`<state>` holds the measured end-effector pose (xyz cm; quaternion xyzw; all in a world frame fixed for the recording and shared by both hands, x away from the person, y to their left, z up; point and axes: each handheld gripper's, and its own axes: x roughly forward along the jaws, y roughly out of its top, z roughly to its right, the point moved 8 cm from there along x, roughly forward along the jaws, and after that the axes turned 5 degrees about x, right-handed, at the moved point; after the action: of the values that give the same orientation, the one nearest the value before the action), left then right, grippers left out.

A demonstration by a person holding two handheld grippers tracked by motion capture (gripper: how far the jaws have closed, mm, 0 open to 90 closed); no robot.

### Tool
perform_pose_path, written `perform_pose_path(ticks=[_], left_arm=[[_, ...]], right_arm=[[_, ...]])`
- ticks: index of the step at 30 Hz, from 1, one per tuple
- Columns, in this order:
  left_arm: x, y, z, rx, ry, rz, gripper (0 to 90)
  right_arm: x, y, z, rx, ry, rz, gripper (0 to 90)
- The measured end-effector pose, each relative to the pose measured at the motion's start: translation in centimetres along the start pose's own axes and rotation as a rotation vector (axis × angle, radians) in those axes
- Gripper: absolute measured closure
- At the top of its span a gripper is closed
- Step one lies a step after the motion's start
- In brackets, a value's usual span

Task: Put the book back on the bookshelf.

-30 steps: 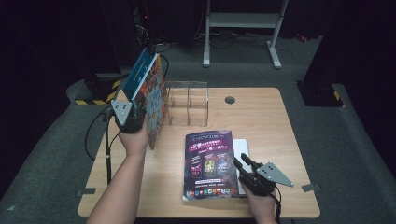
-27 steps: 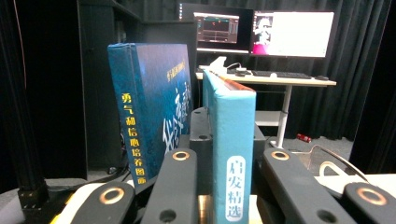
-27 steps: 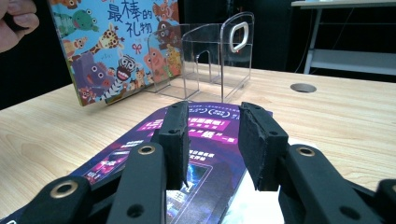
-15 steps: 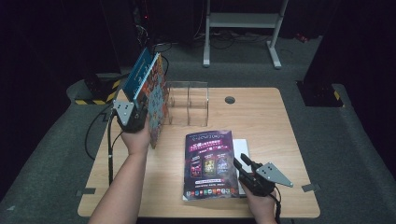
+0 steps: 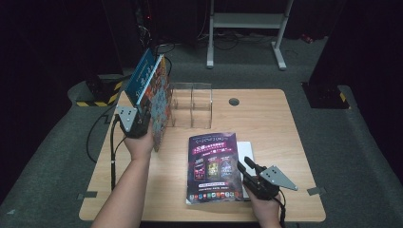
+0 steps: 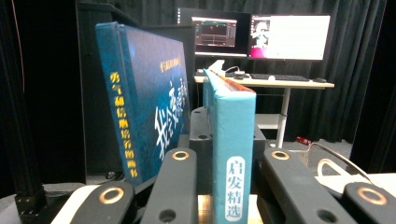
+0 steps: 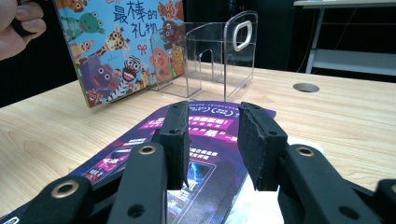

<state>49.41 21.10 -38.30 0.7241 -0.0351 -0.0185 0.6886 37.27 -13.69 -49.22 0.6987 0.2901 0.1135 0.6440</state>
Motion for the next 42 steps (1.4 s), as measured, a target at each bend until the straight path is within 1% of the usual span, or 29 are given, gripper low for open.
perform_pose_path(ticks=[6, 11, 16, 19, 27, 33, 42], left_arm=[[-0.5, -0.5, -0.4, -0.002, -0.011, -0.005, 80.3], [-0.8, -0.8, -0.7, -0.004, -0.016, -0.014, 80.2], [-0.8, -0.9, -1.2, -0.017, -0.012, -0.026, 79.9], [-0.9, -0.9, -1.4, -0.009, -0.012, -0.036, 79.4], [-1.0, -1.0, -1.9, -0.010, -0.006, -0.050, 78.8], [-0.9, -1.0, -1.8, 0.001, -0.010, -0.057, 78.7], [-0.8, -0.7, -1.7, 0.034, -0.021, -0.094, 78.1]], right_arm=[[0.0, 0.0, -0.1, -0.001, 0.000, 0.000, 63.5], [0.1, -0.1, -0.2, 0.009, 0.002, -0.003, 63.5], [0.1, -0.1, -0.2, 0.007, 0.003, -0.003, 63.5], [0.1, -0.1, -0.2, 0.007, 0.004, -0.003, 63.4], [0.1, -0.1, -0.3, -0.001, 0.005, -0.007, 63.4], [0.1, -0.1, -0.3, 0.001, 0.005, -0.007, 63.5], [0.1, -0.1, -0.4, 0.000, 0.009, -0.008, 63.5]])
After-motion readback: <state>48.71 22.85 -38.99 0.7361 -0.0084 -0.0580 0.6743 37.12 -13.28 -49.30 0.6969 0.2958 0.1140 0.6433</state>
